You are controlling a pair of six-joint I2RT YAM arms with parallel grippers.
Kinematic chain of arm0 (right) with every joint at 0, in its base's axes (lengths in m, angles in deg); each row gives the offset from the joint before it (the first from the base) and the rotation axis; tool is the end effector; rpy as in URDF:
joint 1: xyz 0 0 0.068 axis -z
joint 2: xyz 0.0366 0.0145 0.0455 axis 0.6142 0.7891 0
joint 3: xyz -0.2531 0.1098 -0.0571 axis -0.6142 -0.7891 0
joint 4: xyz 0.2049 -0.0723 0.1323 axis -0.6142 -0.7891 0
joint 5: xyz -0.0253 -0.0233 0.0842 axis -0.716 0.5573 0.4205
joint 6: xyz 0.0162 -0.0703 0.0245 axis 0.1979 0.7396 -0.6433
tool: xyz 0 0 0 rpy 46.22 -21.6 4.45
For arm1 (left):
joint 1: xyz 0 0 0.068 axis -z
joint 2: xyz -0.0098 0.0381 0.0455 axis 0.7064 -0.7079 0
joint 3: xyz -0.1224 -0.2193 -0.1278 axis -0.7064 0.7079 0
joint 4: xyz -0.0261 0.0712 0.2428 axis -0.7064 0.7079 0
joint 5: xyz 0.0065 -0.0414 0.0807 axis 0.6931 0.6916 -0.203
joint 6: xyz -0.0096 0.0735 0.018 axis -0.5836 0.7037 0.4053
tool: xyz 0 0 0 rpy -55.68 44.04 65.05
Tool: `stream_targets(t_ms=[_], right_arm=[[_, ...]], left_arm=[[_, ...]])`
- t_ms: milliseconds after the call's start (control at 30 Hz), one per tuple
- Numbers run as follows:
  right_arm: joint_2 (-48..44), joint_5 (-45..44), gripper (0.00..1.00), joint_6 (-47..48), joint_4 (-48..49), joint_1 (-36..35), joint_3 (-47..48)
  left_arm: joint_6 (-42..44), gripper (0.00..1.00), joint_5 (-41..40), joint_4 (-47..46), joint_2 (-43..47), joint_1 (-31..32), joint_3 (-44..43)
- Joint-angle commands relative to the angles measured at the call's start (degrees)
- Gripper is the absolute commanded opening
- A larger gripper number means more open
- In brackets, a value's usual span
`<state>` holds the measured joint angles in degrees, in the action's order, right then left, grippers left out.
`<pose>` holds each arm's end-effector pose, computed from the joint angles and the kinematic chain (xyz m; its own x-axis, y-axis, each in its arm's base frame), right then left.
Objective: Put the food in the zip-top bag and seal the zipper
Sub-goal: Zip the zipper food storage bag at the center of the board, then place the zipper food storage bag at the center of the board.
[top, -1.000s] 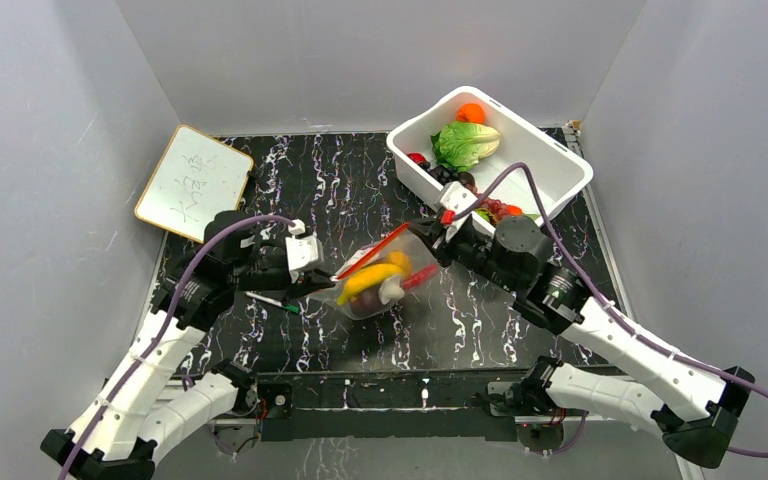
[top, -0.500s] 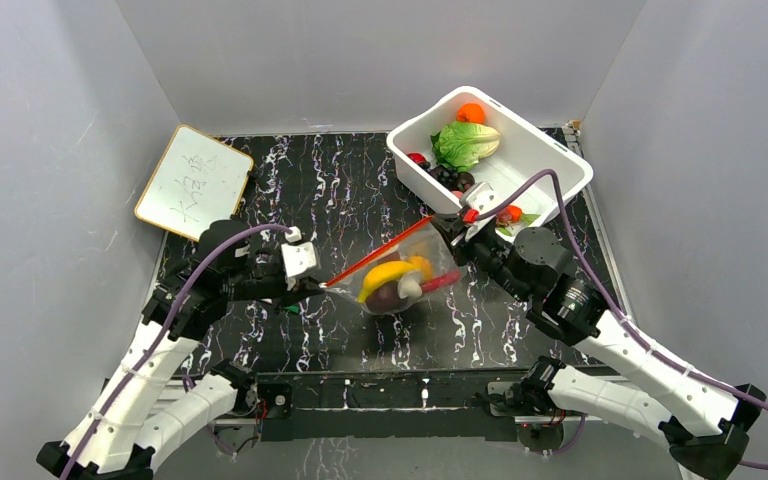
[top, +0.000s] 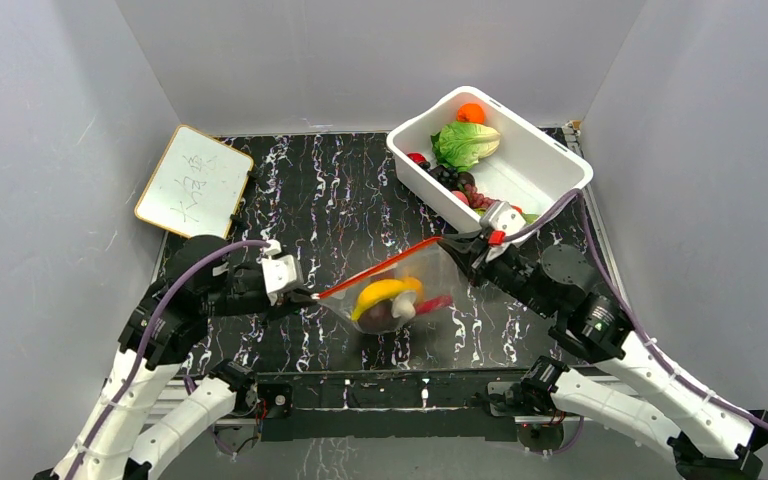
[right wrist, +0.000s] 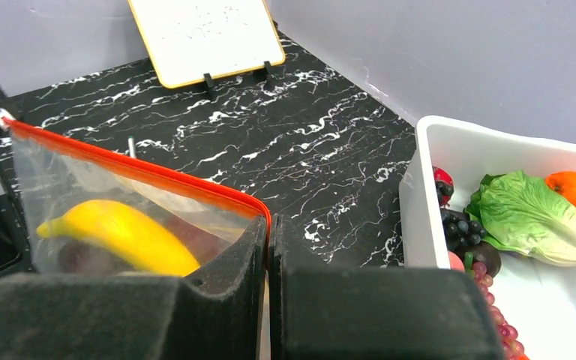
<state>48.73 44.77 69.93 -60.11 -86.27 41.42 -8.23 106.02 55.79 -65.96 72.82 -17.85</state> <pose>0.1067 0.1199 0.3762 0.0761 -0.1207 -0.9898 -0.7432 0.6549 -0.1370 0.0846 -0.0922 0.3672 0.0798 0.3676 -0.9265 0.9497 0.2543 0.1827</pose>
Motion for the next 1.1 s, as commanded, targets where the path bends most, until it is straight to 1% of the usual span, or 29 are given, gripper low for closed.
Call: stream_targets(t_ms=[0, 100, 133, 167, 200, 300, 400, 467, 567, 700, 833, 933, 1067], right_arm=[[3.8, -2.6, 0.0, 0.5, 5.6, 1.1, -1.6], [7.8, -5.7, 0.0, 1.8, 12.3, 1.2, -3.6], [9.5, -6.1, 0.01, 2.0, 14.5, 1.3, -3.8], [11.4, -5.9, 0.05, 2.3, 16.1, 1.5, -3.5], [13.7, -5.5, 0.1, 2.4, 17.0, 1.8, -2.8], [18.5, -4.8, 0.27, 2.1, 17.0, 2.1, 1.1], [18.8, -4.2, 0.47, 2.0, 17.8, 2.1, 1.9], [17.9, -4.3, 0.55, 1.9, 17.8, 2.1, 2.1], [16.1, -4.6, 0.66, 1.5, 15.6, 2.1, 3.1], [12.3, -3.0, 0.72, 1.6, 14.0, 2.1, 3.7], [9.6, -1.7, 0.85, 1.5, 13.8, 2.1, 3.7], [9.3, -1.5, 0.98, 0.3, 12.7, 2.1, 4.2], [9.3, 0.4, 0.98, -1.6, 11.4, 2.1, 3.9]], left_arm=[[-9.6, 0.0, 0.8, -7.1, 1.6, -0.2, 4.9], [-17.1, 0.0, -3.6, -14.1, 0.1, -0.2, 7.3], [-19.4, 0.0, -5.5, -15.7, -0.9, -0.2, 7.6], [-21.8, 0.0, -8.9, -16.6, -1.8, -0.2, 7.7], [-23.5, 0.0, -14.1, -16.9, -2.9, -0.2, 7.6], [-25.9, 0.0, -23.9, -17.1, -5.9, -0.2, 6.8], [-27.0, 0.0, -29.7, -19.5, -7.8, -0.2, 7.0], [-27.8, 0.0, -33.0, -21.5, -9.1, -0.2, 7.1], [-28.1, 0.0, -35.9, -23.8, -11.9, -0.2, 6.9], [-27.6, 0.0, -39.3, -26.6, -15.9, -0.3, 6.0], [-26.3, 0.0, -44.9, -28.7, -20.6, -0.8, 4.9], [-25.8, 0.0, -45.5, -30.1, -24.4, -3.2, 3.8], [-28.2, 0.0, -42.0, -31.2, -28.8, -7.8, 2.2]])
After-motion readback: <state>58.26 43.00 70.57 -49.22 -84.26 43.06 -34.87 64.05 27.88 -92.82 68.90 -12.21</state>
